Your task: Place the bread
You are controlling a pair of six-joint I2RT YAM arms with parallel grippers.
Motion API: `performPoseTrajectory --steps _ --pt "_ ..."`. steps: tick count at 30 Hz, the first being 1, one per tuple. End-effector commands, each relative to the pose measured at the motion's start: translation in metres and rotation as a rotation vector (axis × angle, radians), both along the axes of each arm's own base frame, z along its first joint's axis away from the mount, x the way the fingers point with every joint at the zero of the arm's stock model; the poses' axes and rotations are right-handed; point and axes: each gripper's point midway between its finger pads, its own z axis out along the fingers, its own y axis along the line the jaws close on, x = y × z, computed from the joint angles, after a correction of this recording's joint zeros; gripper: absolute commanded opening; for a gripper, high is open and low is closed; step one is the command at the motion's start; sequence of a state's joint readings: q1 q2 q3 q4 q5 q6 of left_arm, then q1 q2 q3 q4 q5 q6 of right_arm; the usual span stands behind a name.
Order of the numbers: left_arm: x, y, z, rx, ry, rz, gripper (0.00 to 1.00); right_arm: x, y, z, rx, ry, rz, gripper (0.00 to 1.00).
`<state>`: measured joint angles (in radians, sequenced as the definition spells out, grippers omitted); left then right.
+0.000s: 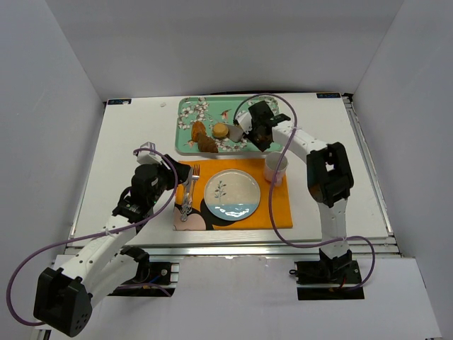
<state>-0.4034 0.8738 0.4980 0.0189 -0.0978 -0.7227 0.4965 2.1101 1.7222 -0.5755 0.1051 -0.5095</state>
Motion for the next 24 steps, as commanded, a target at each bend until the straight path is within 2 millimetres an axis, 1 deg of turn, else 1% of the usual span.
performPoseTrajectory --steps 1,6,11,12,17,21,24 --pt "0.001 0.001 0.011 0.001 -0.024 0.008 0.65 -0.014 0.016 -0.004 0.006 0.023 0.07 0.0" --pt "0.002 0.001 0.01 0.002 -0.023 0.01 0.65 -0.027 0.029 -0.007 0.043 0.062 0.092 0.0" --pt "0.002 0.001 0.01 0.003 -0.022 0.01 0.65 -0.027 0.035 -0.008 0.068 0.085 0.073 0.0" --pt "0.001 0.001 0.01 0.003 -0.022 0.01 0.65 -0.029 0.041 -0.008 0.097 0.099 0.087 0.0" --pt "0.001 0.002 0.011 0.001 -0.023 0.012 0.65 -0.025 0.051 -0.007 0.142 0.107 0.08 0.0" --pt "0.001 0.002 0.011 -0.001 -0.024 0.012 0.65 -0.031 0.06 -0.01 0.19 0.15 0.089 0.0" --pt "0.001 0.002 0.013 -0.002 -0.027 0.012 0.65 -0.031 0.064 -0.01 0.221 0.164 0.075 0.0"
